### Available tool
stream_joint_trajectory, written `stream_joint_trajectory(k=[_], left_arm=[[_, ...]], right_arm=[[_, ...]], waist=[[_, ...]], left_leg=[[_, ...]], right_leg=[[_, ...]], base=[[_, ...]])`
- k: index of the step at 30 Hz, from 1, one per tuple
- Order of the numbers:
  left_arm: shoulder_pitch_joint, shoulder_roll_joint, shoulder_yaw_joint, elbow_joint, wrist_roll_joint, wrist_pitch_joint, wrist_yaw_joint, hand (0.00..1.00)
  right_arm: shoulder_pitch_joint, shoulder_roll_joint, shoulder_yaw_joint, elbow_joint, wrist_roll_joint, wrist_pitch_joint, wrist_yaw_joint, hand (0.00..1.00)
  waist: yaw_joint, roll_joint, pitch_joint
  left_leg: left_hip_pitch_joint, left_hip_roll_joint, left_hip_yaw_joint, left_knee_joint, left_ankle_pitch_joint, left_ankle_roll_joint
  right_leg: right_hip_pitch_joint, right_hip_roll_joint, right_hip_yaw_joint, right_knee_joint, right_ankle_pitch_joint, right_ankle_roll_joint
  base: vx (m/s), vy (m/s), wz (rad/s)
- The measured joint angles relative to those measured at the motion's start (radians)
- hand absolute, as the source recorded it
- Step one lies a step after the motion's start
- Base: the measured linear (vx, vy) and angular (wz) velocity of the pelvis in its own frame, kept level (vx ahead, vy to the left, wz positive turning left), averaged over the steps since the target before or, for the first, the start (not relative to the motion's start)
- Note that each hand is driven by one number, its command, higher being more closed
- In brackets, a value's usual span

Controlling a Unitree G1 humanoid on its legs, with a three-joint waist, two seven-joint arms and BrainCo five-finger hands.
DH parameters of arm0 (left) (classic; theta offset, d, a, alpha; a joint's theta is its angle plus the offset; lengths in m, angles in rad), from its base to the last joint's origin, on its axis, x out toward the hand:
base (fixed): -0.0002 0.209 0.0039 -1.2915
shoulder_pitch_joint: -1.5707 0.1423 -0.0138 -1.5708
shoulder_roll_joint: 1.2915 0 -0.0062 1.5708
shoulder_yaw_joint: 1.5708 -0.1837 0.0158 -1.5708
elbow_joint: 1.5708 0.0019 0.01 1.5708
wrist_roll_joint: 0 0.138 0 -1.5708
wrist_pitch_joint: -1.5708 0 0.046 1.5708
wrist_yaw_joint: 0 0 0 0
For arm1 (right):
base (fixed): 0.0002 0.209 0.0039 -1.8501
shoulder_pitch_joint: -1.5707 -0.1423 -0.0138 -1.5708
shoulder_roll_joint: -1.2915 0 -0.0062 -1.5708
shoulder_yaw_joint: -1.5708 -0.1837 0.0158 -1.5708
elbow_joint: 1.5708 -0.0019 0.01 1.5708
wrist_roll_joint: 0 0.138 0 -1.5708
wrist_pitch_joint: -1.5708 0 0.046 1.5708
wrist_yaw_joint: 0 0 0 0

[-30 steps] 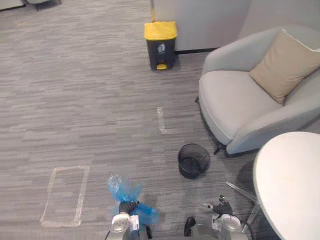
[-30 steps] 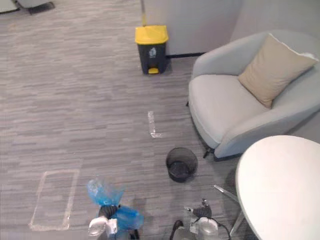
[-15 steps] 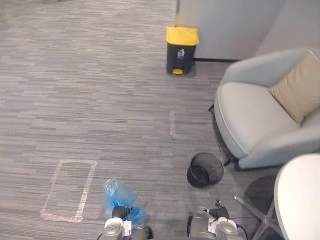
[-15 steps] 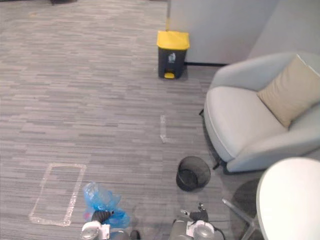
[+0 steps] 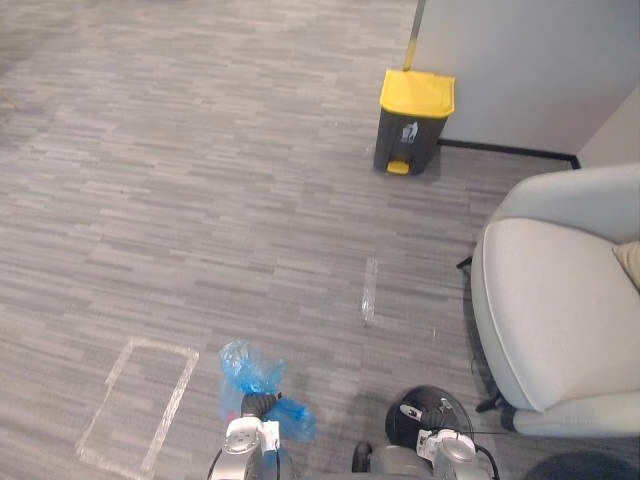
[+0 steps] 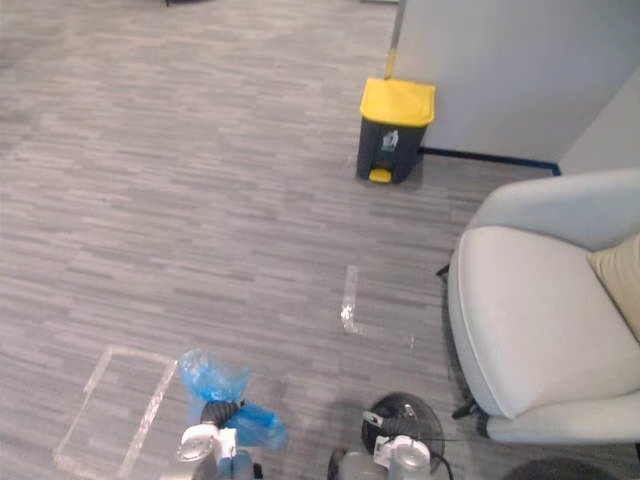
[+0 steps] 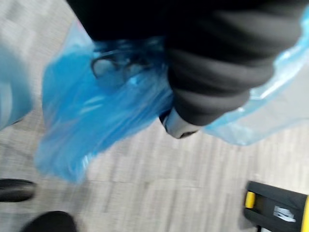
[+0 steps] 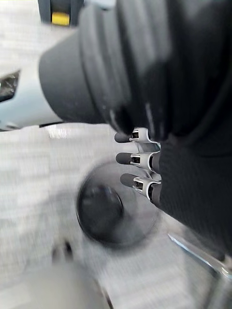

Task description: Gather rubbish on tea table into small bin, then transfer packed bag to large trash can.

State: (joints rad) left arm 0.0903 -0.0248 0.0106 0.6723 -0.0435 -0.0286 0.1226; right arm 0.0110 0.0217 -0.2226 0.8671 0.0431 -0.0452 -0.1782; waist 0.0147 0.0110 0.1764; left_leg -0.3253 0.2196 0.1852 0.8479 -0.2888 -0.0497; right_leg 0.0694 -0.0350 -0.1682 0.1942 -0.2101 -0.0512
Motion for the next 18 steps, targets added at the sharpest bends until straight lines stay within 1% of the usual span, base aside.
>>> stream_joint_trajectory(k=[1,2,3,4,5,6,7,8,9,10,11,12,13,14,15,16,17,18], left_arm=[[0.000,-0.001,0.003,-0.001,0.000,0.000,0.000,1.00],[0.001,-0.003,0.008,0.001,0.001,0.001,0.001,1.00],[0.002,-0.008,0.007,0.005,0.002,0.001,0.001,1.00],[-0.002,-0.008,-0.004,0.029,0.002,0.001,0.002,1.00],[-0.004,-0.005,-0.005,0.036,0.002,0.003,0.002,1.00],[-0.019,0.003,-0.004,0.051,0.002,0.008,0.006,1.00],[-0.020,0.006,-0.004,0.051,0.002,0.008,0.007,1.00],[-0.018,0.010,-0.012,0.051,0.002,0.009,0.007,1.00],[-0.015,0.020,-0.032,0.050,0.002,0.013,0.009,1.00],[-0.015,0.025,-0.040,0.050,0.002,0.014,0.009,1.00],[-0.016,0.037,-0.049,0.051,0.002,0.018,0.011,1.00],[-0.016,0.040,-0.049,0.051,0.002,0.020,0.011,1.00],[-0.019,0.042,-0.049,0.052,0.002,0.025,0.013,1.00],[-0.026,0.041,-0.048,0.059,0.002,0.025,0.019,1.00],[-0.034,0.041,-0.044,0.071,0.002,0.025,0.027,1.00],[-0.039,0.042,-0.042,0.080,0.002,0.025,0.029,1.00],[-0.051,0.053,-0.036,0.105,0.002,0.025,0.030,1.00],[-0.052,0.057,-0.037,0.108,0.002,0.025,0.030,1.00]], right_arm=[[-0.006,0.004,-0.001,-0.007,0.000,0.001,0.000,0.00],[0.003,0.018,-0.011,-0.022,0.000,0.001,-0.001,0.00],[0.011,0.015,-0.011,-0.025,0.000,0.000,-0.003,0.00],[0.009,0.017,-0.010,-0.001,0.000,0.003,-0.009,0.00],[0.009,0.020,-0.009,0.003,0.000,0.005,-0.008,0.00],[0.018,0.035,-0.010,0.008,-0.001,0.007,-0.008,0.00],[0.021,0.039,-0.010,0.008,-0.002,0.007,-0.008,0.00],[0.026,0.041,-0.006,0.009,-0.003,0.009,-0.006,0.00],[0.031,0.041,-0.004,0.009,-0.004,0.010,-0.003,0.00],[0.033,0.041,-0.003,0.011,-0.004,0.010,-0.002,0.00],[0.036,0.040,-0.005,0.004,-0.005,0.010,0.001,0.00],[0.035,0.040,-0.007,0.001,-0.005,0.010,0.001,0.00],[0.037,0.041,-0.009,-0.007,-0.005,0.009,0.001,0.00],[0.033,0.040,-0.011,-0.015,-0.005,0.007,0.000,0.00],[0.030,0.038,-0.011,-0.016,-0.005,0.006,0.001,0.00],[0.030,0.037,-0.012,-0.016,-0.005,0.007,0.001,0.00],[0.024,0.035,-0.012,-0.013,-0.005,0.006,0.000,0.00],[0.024,0.036,-0.011,-0.011,-0.006,0.006,0.000,0.00]], waist=[[0.002,-0.002,0.001],[0.009,-0.007,0.003],[0.014,-0.007,0.001],[0.032,-0.007,-0.018],[0.027,-0.013,-0.022],[0.026,-0.040,-0.034],[0.032,-0.045,-0.032],[0.035,-0.051,-0.031],[0.032,-0.051,-0.030],[0.031,-0.051,-0.029],[0.014,-0.042,-0.023],[0.005,-0.045,-0.024],[-0.013,-0.049,-0.026],[-0.015,-0.050,-0.025],[-0.016,-0.047,-0.023],[-0.016,-0.045,-0.022],[-0.020,-0.042,-0.022],[-0.022,-0.046,-0.022]], left_leg=[[-0.017,-0.006,-0.001,-0.036,-0.001,0.002],[-0.029,-0.035,-0.011,-0.191,0.016,-0.017],[-0.022,-0.047,-0.025,-0.285,0.042,-0.029],[-0.021,-0.073,-0.062,-0.376,0.152,-0.026],[-0.020,-0.077,-0.057,-0.376,0.143,-0.020],[0.004,-0.099,-0.009,-0.374,0.094,-0.015],[0.025,-0.101,0.012,-0.379,0.087,-0.010],[0.059,-0.107,0.036,-0.386,0.069,0.001],[0.115,-0.112,0.065,-0.399,0.037,0.014],[0.139,-0.115,0.072,-0.409,0.024,0.020],[0.217,-0.119,0.083,-0.446,0.006,0.024],[0.235,-0.120,0.084,-0.457,0.004,0.021],[0.295,-0.120,0.086,-0.498,-0.003,0.017],[0.350,-0.117,0.092,-0.540,-0.008,0.014],[0.389,-0.112,0.099,-0.572,-0.008,0.014],[0.407,-0.110,0.102,-0.589,-0.007,0.014],[0.461,-0.105,0.105,-0.633,-0.007,0.013],[0.472,-0.109,0.103,-0.642,-0.007,0.012]], right_leg=[[0.012,-0.006,0.010,-0.010,-0.002,0.004],[0.040,-0.027,0.032,-0.027,-0.017,0.029],[0.043,-0.030,0.043,-0.027,-0.027,0.046],[0.048,-0.047,0.116,-0.011,-0.092,0.112],[0.046,-0.055,0.121,-0.006,-0.094,0.108],[0.015,-0.092,0.156,0.078,-0.093,0.108],[-0.004,-0.101,0.175,0.128,-0.092,0.109],[-0.039,-0.114,0.200,0.225,-0.084,0.117],[-0.117,-0.129,0.210,0.408,-0.035,0.174],[-0.155,-0.134,0.210,0.500,0.005,0.191],[-0.258,-0.137,0.192,0.705,0.006,0.201],[-0.277,-0.136,0.179,0.731,0.000,0.195],[-0.329,-0.125,0.131,0.763,-0.029,0.168],[-0.382,-0.112,0.081,0.734,-0.056,0.137],[-0.413,-0.102,0.041,0.672,-0.068,0.117],[-0.426,-0.096,0.023,0.634,-0.070,0.112],[-0.458,-0.066,-0.022,0.407,-0.022,0.085],[-0.452,-0.059,-0.024,0.341,0.010,0.082]], base=[[0.40,0.208,-0.39],[0.27,0.182,-0.39],[0.46,0.381,-0.83],[0.26,0.256,-0.61],[0.43,0.361,-0.72],[0.32,0.221,-0.37],[0.40,0.276,-0.62],[0.30,0.212,-0.66],[0.35,0.234,-0.61],[0.42,0.222,-0.48],[0.43,0.148,-0.19],[0.46,0.062,-0.02],[0.49,0.000,0.10],[0.53,-0.053,0.08],[0.36,-0.048,0.00],[0.48,-0.086,0.04],[0.40,-0.080,0.09],[0.62,-0.138,0.23]])
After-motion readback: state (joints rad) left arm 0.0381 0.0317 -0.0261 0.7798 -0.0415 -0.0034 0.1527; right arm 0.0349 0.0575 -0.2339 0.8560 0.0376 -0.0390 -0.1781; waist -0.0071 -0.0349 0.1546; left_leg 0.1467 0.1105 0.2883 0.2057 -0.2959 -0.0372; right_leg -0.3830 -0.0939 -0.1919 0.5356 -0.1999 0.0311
